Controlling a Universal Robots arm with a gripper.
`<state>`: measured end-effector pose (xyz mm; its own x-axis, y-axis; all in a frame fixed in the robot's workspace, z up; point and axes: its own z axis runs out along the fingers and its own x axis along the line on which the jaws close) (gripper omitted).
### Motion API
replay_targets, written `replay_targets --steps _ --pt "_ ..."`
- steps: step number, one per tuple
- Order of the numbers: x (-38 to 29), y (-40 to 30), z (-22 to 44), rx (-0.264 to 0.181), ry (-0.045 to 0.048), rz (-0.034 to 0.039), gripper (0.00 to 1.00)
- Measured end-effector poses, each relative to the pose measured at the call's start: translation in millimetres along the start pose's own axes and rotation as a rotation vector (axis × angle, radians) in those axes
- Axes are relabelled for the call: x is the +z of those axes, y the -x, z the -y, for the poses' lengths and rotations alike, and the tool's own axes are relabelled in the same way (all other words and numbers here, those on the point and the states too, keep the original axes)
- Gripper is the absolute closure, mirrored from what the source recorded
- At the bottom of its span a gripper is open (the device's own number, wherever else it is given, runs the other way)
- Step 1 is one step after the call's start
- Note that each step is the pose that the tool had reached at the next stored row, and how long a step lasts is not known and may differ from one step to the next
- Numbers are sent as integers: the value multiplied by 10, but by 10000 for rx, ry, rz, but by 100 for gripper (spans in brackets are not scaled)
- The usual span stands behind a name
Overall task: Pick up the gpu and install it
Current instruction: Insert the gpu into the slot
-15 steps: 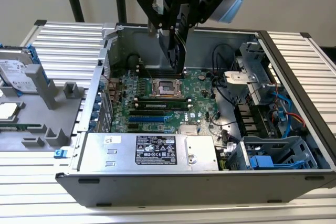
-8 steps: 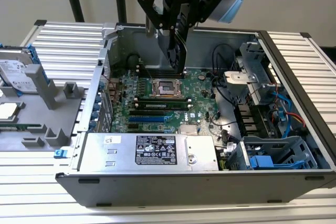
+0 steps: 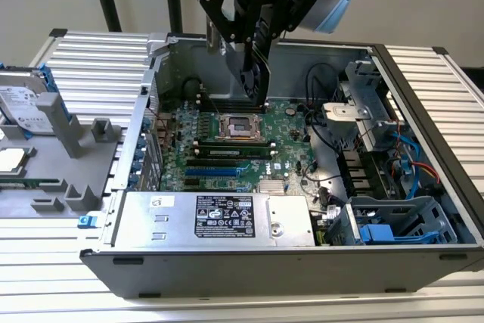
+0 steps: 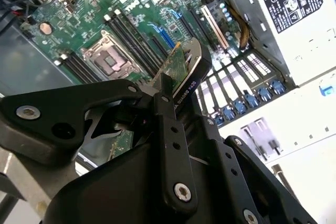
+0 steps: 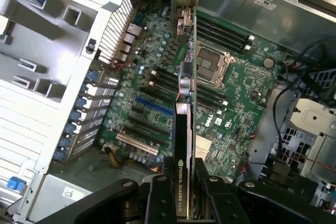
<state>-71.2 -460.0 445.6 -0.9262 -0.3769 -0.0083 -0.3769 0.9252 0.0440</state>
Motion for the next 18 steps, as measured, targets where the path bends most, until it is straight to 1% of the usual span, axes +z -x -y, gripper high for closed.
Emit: replay_targets --steps 9,18 --pt "-6 0 0 -539 5 -24 100" --pt "-11 0 0 -1281 11 -56 100"
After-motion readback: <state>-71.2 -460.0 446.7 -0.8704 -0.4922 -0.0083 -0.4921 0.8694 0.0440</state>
